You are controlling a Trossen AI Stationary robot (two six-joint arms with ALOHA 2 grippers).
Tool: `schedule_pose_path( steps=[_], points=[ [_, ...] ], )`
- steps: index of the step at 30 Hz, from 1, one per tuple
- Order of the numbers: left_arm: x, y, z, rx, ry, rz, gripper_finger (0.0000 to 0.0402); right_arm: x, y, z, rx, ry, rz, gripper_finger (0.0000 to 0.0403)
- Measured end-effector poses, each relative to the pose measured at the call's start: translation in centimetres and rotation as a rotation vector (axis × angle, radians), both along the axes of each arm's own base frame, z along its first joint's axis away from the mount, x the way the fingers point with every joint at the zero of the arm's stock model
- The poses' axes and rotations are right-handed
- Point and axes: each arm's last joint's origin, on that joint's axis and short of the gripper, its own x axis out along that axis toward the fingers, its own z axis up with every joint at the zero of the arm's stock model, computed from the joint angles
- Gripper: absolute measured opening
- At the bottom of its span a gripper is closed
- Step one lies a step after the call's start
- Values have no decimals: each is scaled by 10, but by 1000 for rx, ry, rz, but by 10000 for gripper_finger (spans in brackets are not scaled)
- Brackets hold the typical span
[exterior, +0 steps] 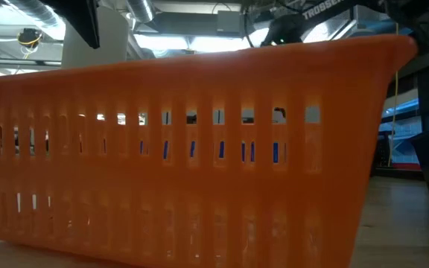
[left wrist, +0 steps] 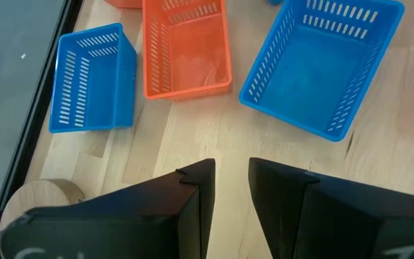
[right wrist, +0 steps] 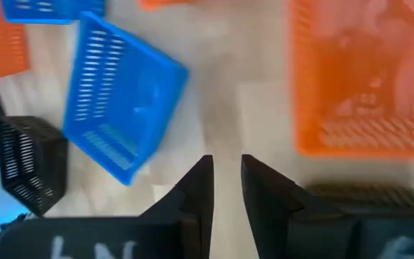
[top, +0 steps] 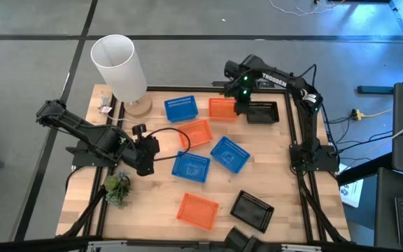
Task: Stack baskets by color
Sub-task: Stack the middle orange bin on top of the top orange bin
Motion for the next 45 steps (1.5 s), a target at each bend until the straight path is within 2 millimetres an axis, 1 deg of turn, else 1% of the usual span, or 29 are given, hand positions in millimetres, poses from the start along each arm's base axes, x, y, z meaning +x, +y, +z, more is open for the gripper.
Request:
schedule_pose_path(
  steps=[5, 10, 12, 14, 16, 18, 20, 23, 25, 29, 31, 33, 37, 40, 45],
  points=[
    [1, 0, 1, -2, -10, -3, 78, 27, 34, 0, -26, -52, 110, 71],
    [1, 0, 1, -3, -10, -3, 78, 51, 65, -1, -59, -110, 165, 71],
    [1, 0, 1, -3, -10, -3, 78, 60, 75, 0, -84, -161, 192, 71],
    [1, 0, 0, -3, -10, -3, 78, 72, 82, 1, -118, -224, 180, 71],
    [1, 0, 0, -4, -11, -1, 78, 82, 87, 2, -191, -260, 147, 71],
    [1, 0, 0, -5, -11, 0, 78, 88, 93, 1, -281, -260, 141, 71],
    [1, 0, 0, -6, -10, 0, 78, 90, 101, -3, -332, -251, 183, 71],
    [1, 0, 0, -6, -10, 0, 78, 90, 113, -15, -339, -239, 298, 71],
    [1, 0, 0, -6, -10, 0, 78, 91, 120, -21, -360, -239, 323, 71],
    [-1, -1, -1, 6, 10, -10, 78, 101, 132, -28, -431, -301, 343, 71],
    [-3, -3, -9, 29, 34, -37, 78, 102, 137, -32, -437, -313, 356, 71],
    [-5, -8, -21, 47, 40, -60, 78, 102, 142, -36, -432, -311, 367, 71],
    [-14, -21, -41, 4, -51, -125, 78, 103, 149, -38, -478, -288, 354, 71],
    [-23, -24, -54, 19, -87, -157, 78, 103, 153, -39, -506, -276, 365, 71],
    [-45, -18, -49, -5, -211, -132, 78, 104, 156, -39, -505, -278, 369, 71]
  ],
)
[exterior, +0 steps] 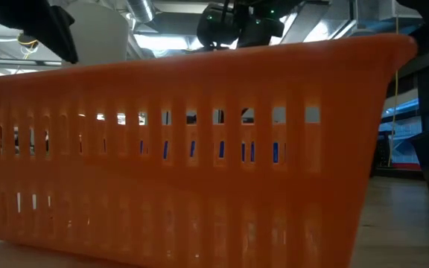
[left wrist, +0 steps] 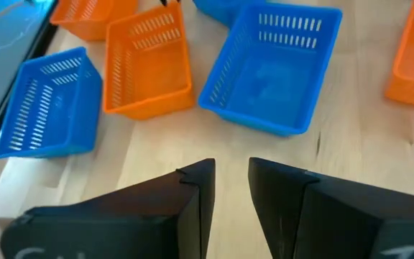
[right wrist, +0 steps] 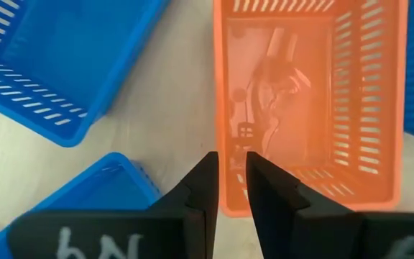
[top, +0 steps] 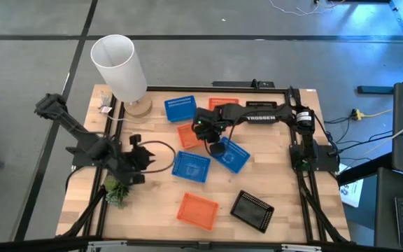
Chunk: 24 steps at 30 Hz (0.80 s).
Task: Stack baskets by color
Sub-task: Stack the middle orange bin on top of the top orange bin
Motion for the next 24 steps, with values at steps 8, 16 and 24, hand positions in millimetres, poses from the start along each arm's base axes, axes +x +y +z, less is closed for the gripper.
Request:
schedule_pose_path(
  steps=[8, 16, 24],
  points=[
    [-19, 12, 10, -43, -111, 5, 78, 4, 2, -2, 74, -42, 49, 71],
    [-19, 13, 11, -41, -118, 9, 78, 12, 9, 4, 120, -123, 99, 71],
    [-20, 13, 10, -20, -106, -7, 78, 13, 9, 4, 102, -129, 96, 72]
  ],
)
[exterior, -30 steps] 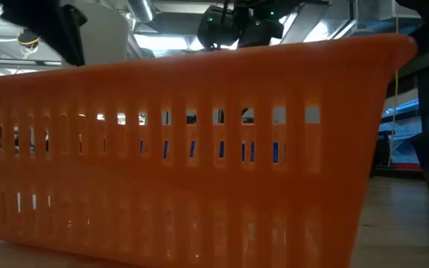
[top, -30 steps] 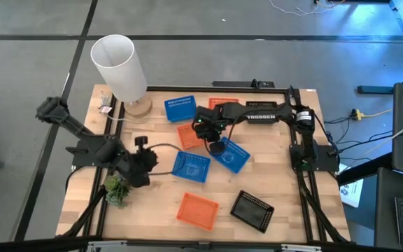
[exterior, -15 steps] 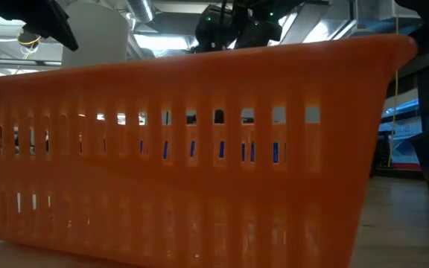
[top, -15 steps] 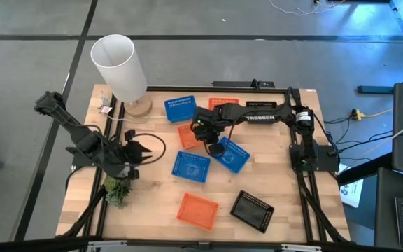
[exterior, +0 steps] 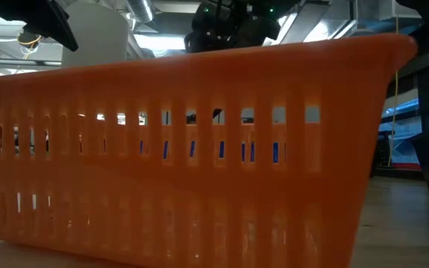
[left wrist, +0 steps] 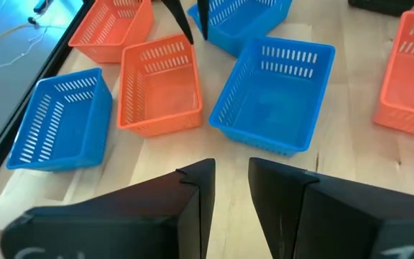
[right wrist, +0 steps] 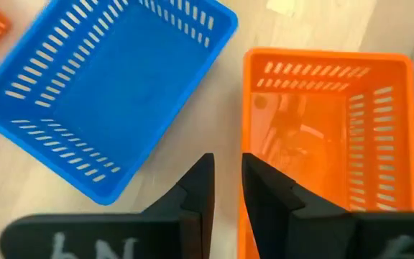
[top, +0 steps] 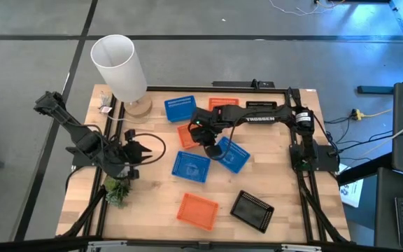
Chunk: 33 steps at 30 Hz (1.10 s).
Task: Stack baskets by color
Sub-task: Stack the middle orange bin on top of the top orange bin
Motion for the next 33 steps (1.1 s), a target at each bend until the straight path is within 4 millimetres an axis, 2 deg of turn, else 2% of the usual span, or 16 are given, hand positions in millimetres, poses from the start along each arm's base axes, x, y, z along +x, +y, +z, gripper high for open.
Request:
schedule_pose_path(
  steps=[5, 11, 14, 17, 27, 30, 33],
  points=[
    [0, 0, 0, 10, 3, -7, 78, 1, -1, -4, -11, 15, -37, 83],
    [0, 0, 0, 3, 2, -2, 78, 7, -3, -23, -37, 58, -51, 158],
    [0, 0, 0, -3, 0, 2, 78, 7, -3, -25, -39, 61, -49, 191],
    [0, 0, 0, -3, 0, 2, 78, 7, -3, -25, -39, 61, -49, 207],
    [0, 0, 0, -5, -2, 3, 78, 10, -6, -44, -116, 129, -86, 189],
    [0, 0, 0, -9, -4, 6, 78, 11, -7, -52, -142, 145, -102, 170],
    [0, 0, 0, -16, -5, 10, 78, 12, -7, -55, -132, 159, -124, 134]
  ],
)
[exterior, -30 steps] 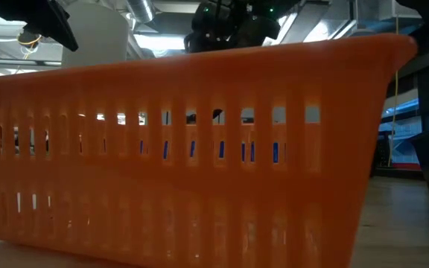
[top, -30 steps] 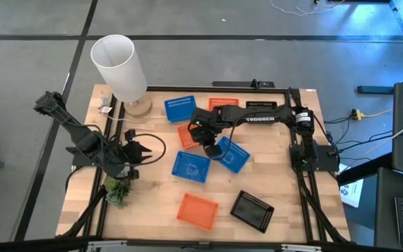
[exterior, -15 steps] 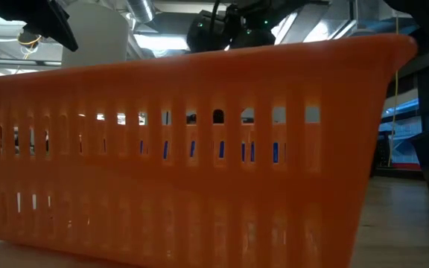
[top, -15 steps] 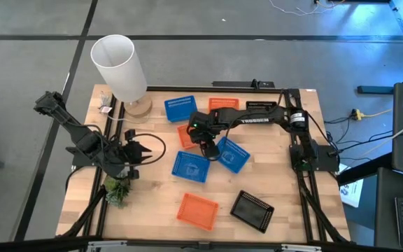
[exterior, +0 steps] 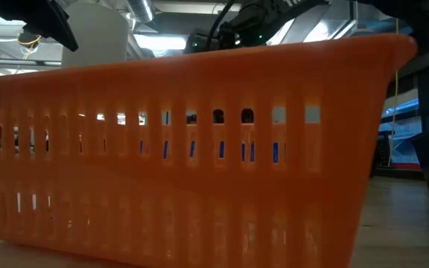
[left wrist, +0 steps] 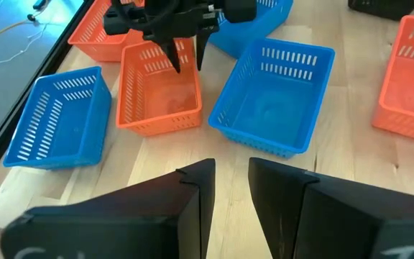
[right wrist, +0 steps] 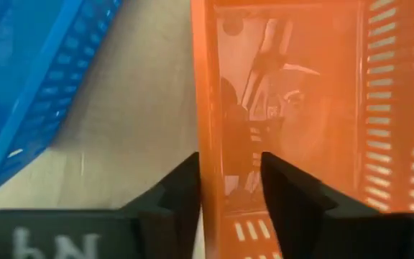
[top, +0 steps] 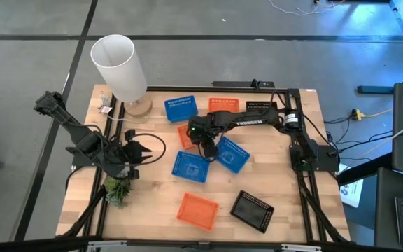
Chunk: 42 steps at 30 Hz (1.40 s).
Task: Stack baskets by color
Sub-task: Stack the middle orange bin on top of the top orange bin
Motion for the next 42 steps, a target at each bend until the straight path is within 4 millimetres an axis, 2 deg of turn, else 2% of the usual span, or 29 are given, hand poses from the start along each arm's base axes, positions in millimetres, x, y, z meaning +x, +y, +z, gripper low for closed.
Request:
schedule_pose_path(
  steps=[5, 7, 13, 20, 24, 28, 33, 36, 42],
  points=[
    [0, 0, 0, 8, 2, -5, 78, 0, 3, 2, 12, -4, -34, 35],
    [0, 0, 0, 10, 3, -6, 78, 1, 4, 5, 16, -19, -52, 11],
    [0, 0, 0, 13, 4, -9, 78, 5, 16, 15, -11, -24, -83, 6],
    [0, 0, 0, 18, 6, -11, 78, 17, 38, 61, -111, -85, -2, 3],
    [0, 0, 0, 18, 7, -11, 78, 13, 40, 82, -156, -38, 4, 2],
    [0, 0, 0, 18, 7, -11, 78, 1, 23, 90, -258, 73, -78, 2],
    [0, 0, 0, 19, 7, -11, 78, -16, -9, 88, -240, 212, -221, 2],
    [0, 0, 0, 19, 8, -11, 78, -23, -27, 91, -230, 237, -287, 2],
    [0, 0, 0, 22, 11, -11, 78, -49, -63, 119, -241, 219, -392, 2]
  ],
)
